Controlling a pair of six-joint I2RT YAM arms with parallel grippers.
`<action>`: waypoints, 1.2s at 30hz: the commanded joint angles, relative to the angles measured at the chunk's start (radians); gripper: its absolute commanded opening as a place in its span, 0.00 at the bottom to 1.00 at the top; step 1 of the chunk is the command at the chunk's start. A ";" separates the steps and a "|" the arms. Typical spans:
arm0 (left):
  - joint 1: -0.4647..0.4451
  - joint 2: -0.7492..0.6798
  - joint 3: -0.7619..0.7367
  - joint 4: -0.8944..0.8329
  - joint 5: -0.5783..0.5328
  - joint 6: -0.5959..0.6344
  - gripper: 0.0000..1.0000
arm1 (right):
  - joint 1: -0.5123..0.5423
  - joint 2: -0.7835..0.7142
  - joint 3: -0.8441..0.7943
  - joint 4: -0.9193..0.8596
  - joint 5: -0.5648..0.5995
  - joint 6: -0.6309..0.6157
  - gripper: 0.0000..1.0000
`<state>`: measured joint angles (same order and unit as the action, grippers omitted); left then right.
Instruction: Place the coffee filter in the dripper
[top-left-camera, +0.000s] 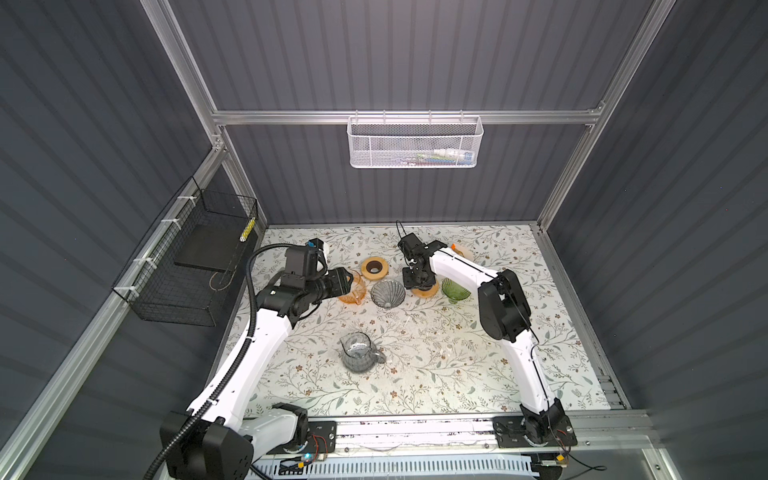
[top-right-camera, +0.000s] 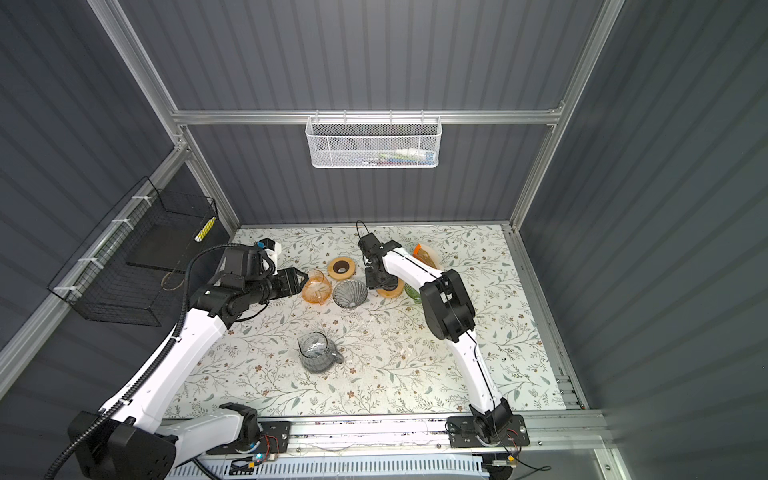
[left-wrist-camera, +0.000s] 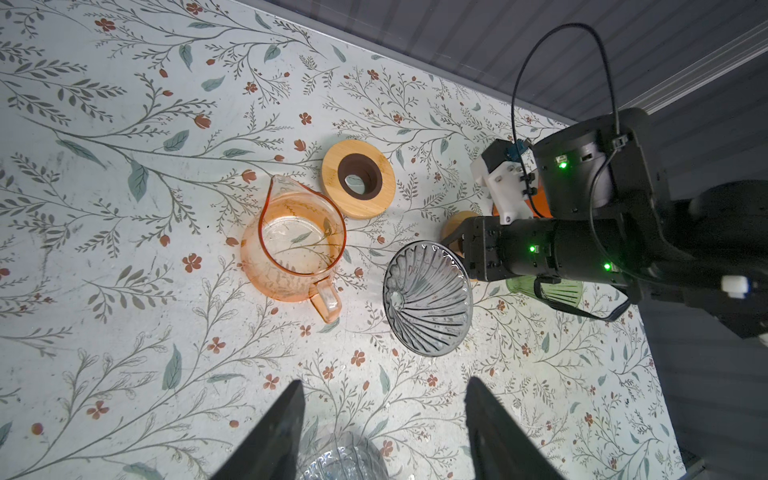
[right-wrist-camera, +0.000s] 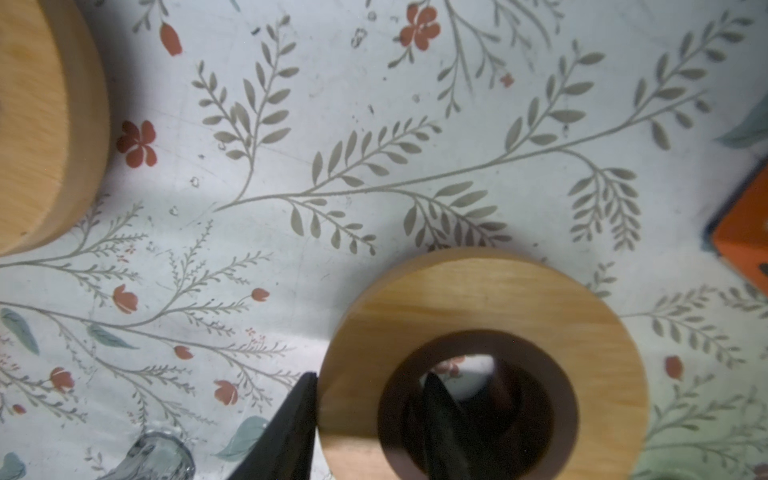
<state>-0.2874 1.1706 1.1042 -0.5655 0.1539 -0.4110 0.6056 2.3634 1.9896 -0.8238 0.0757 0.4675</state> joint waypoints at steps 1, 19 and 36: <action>-0.006 -0.007 0.015 -0.028 -0.001 0.021 0.62 | 0.002 0.035 0.015 -0.026 0.016 -0.004 0.46; -0.006 -0.011 0.027 -0.034 0.004 0.019 0.62 | -0.007 -0.032 -0.009 -0.026 0.047 -0.019 0.29; -0.006 -0.028 0.061 -0.074 -0.026 0.027 0.62 | -0.017 -0.188 -0.040 -0.041 0.073 -0.071 0.29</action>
<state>-0.2874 1.1687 1.1282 -0.6102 0.1387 -0.4004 0.5941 2.2108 1.9652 -0.8433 0.1280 0.4160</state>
